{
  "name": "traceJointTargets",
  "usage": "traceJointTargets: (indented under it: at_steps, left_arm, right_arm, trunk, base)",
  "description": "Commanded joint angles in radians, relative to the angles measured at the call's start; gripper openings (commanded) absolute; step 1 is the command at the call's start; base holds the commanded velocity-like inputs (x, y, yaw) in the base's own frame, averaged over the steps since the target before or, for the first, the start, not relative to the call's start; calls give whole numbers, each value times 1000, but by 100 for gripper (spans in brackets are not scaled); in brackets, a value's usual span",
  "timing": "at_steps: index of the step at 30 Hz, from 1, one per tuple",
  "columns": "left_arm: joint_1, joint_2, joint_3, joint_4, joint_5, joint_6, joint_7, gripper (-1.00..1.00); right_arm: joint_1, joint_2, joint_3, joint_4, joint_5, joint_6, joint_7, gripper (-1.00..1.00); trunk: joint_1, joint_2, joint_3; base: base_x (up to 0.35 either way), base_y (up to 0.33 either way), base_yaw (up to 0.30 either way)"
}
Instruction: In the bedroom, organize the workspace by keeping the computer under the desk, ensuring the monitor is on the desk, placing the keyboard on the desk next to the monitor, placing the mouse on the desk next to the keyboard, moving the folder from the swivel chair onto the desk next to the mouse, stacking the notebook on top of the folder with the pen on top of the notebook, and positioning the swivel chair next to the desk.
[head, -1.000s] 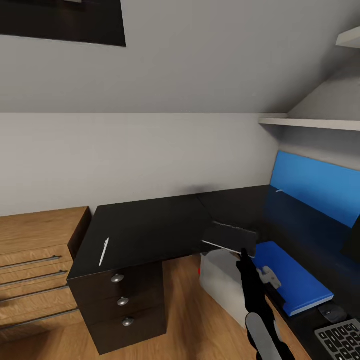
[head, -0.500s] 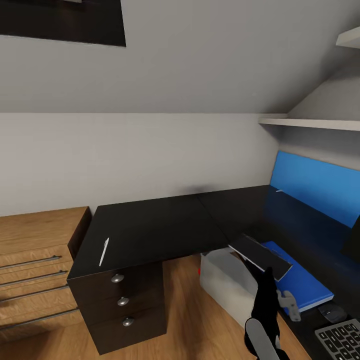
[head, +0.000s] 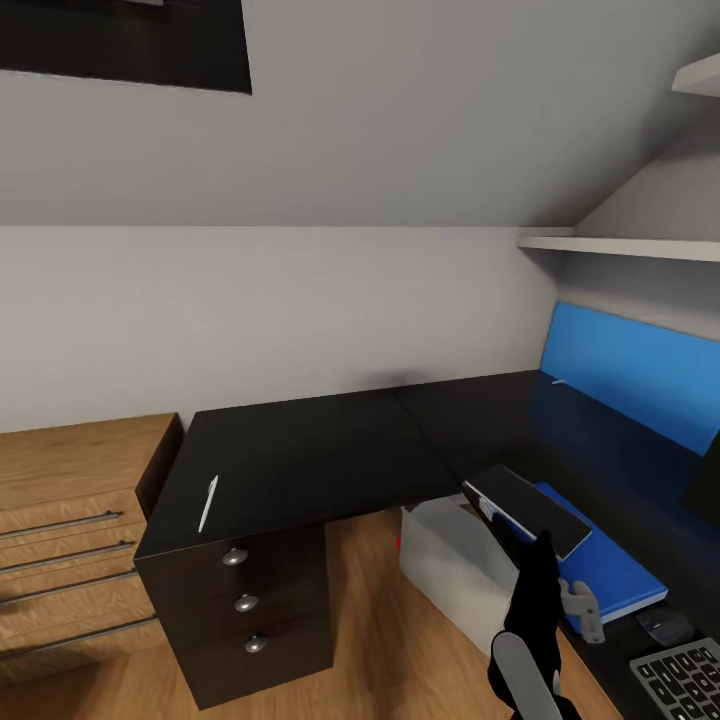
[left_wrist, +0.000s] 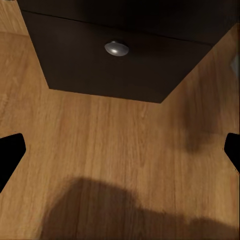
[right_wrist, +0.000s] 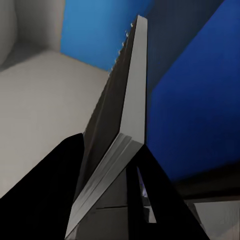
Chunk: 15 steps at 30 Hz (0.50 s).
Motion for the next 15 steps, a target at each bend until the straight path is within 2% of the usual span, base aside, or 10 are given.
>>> traceJointTargets:
  at_steps: [1, 4, 7, 15]
  left_arm:
    - [-1, -4, -4, -2, 11, -7, 6, 100]
    - [-1, -20, -5, -2, 10, -7, 7, 100]
    - [-1, -22, -5, -2, 10, -8, 8, 100]
    - [-1, -22, -6, -2, 10, -8, 9, 100]
  right_arm:
    - [-1, -1, -4, -7, -4, -9, -5, -100]
    - [-1, -7, -21, -24, -16, -18, -4, -100]
    - [-1, -18, -37, -41, -30, -21, -6, -100]
    - [-1, -21, -39, -86, -54, -29, -4, -100]
  trunk:
    - [0, 0, -1]
    - [0, 0, -1]
    - [0, 0, -1]
    - [0, 0, -1]
  base:
    - [0, 0, 0]
    - [0, 0, 0]
    - [0, 0, 0]
    - [0, 0, 0]
